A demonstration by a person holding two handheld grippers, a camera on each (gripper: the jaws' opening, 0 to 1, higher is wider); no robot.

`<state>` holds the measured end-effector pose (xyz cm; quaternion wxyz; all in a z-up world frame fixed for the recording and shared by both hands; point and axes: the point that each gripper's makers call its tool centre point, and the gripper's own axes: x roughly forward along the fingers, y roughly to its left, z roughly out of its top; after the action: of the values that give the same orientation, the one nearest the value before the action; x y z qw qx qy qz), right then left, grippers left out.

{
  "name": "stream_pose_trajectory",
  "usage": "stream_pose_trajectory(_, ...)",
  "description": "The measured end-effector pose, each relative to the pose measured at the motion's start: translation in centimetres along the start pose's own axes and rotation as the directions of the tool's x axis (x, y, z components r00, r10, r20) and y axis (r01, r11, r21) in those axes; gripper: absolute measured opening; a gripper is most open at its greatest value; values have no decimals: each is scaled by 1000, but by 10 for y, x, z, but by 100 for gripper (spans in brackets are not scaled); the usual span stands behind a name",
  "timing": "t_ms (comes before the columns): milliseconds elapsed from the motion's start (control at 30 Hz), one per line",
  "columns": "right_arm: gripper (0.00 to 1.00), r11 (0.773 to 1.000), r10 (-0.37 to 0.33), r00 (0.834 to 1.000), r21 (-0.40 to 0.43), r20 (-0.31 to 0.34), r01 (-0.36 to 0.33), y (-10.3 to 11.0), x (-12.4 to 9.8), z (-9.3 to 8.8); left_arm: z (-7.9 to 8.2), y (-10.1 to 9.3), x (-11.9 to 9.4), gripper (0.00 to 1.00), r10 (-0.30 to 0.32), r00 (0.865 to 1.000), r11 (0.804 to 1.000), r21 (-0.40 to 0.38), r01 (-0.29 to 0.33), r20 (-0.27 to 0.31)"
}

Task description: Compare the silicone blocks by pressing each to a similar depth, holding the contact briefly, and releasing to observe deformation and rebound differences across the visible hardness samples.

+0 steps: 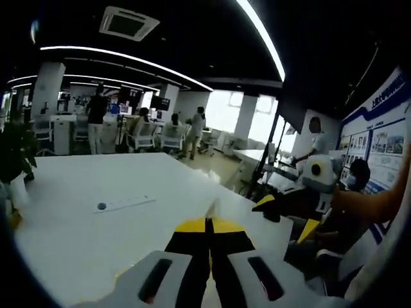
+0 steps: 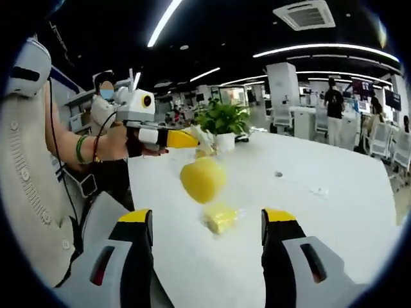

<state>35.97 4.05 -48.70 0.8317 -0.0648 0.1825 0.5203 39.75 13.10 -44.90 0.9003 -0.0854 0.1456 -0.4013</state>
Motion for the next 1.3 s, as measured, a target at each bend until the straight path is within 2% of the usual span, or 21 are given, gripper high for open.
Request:
stream_pose_trajectory(100, 64, 996, 59, 998, -65, -31, -61, -1, 18, 21, 2, 2, -7, 0, -2, 1000, 1000, 15, 2, 4)
stream_pose_trajectory(267, 66, 976, 145, 983, -148, -113, -161, 7, 49, 37, 1, 6, -15, 0, -9, 1000, 1000, 13, 9, 2)
stream_pose_trajectory(367, 66, 960, 189, 967, -175, -168, -218, 14, 65, 36, 2, 8, -17, 0, -11, 1000, 1000, 16, 11, 6)
stream_pose_trajectory(433, 66, 948, 223, 953, -182, -206, -262, 20, 79, 32, 2, 6, -19, 0, -39, 999, 999, 4, 39, 0)
stream_pose_trajectory(467, 66, 942, 241, 942, -177, -234, -285, 23, 86, 28, 3, 8, -19, 0, -31, 1000, 999, 16, 31, 4)
stream_pose_trajectory(567, 65, 932, 248, 927, -191, -282, -307, 24, 104, 18, 3, 4, -19, 0, -54, 999, 998, 14, 54, 4)
stream_pose_trajectory(700, 63, 924, 281, 913, -175, -297, -341, 28, 123, 13, 4, 0, -19, 0, -97, 995, 995, 4, 97, 3)
stream_pose_trajectory(800, 59, 927, 305, 907, -128, -292, -353, 31, 131, 8, 5, -1, -20, 0, -112, 994, 994, 2, 112, 8)
stream_pose_trajectory(867, 57, 923, 315, 904, -130, -289, -363, 35, 134, 6, 5, -2, -20, 0, -128, 992, 992, 10, 128, 7)
stream_pose_trajectory(933, 48, 920, 323, 902, -131, -286, -370, 36, 136, 5, 6, -4, -21, 0, -141, 990, 990, 7, 141, 10)
stream_pose_trajectory(1000, 37, 909, 362, 889, -106, -280, -404, 43, 135, 5, 7, -5, -21, 0, -145, 989, 989, 4, 145, 12)
stream_pose_trajectory(1300, 27, 917, 343, 906, -122, -246, -380, 50, 134, 9, 7, -9, -26, 0, -163, 987, 986, 20, 163, 11)
